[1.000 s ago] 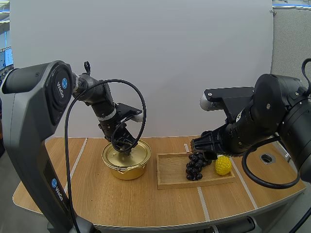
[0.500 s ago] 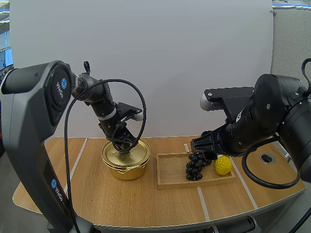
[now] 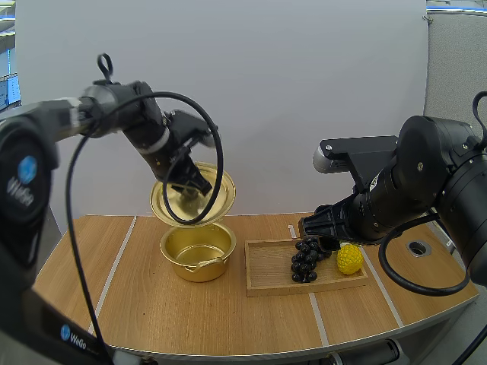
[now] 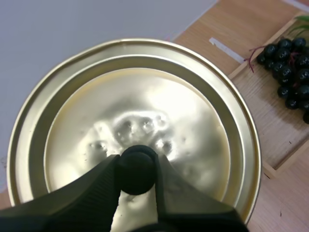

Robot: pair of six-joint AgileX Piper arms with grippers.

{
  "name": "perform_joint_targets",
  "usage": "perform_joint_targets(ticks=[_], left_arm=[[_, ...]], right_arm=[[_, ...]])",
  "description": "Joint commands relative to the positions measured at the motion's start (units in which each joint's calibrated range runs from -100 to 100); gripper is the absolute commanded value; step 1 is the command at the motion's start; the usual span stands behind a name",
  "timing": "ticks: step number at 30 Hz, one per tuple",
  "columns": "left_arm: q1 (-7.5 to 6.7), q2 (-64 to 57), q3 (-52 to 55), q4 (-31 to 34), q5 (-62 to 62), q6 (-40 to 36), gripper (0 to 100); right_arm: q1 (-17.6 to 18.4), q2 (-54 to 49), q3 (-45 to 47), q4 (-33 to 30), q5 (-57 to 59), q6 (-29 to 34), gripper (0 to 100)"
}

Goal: Open the pot, put the pineapple inside, and close it

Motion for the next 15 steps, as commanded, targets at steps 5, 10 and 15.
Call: perform_joint_targets(ticks=[5,10,15], left_arm=[[0.00,-13.06,-10.74,3.02,-0.95,-5.17,0],[0.00,-15.92,-22.28,6.77,-0.18,-7.81,0],[0.00,-16.11,-34.00,11.04,0.85,-9.74,0]], right_arm=[[-0.24,-0.12,-0.41,0.08,0.00,0.14,100],[-0.24,-0.12,-0.41,0.08,0.00,0.14,100],[-0.24,-0.12,-0.41,0.08,0.00,0.14,100]])
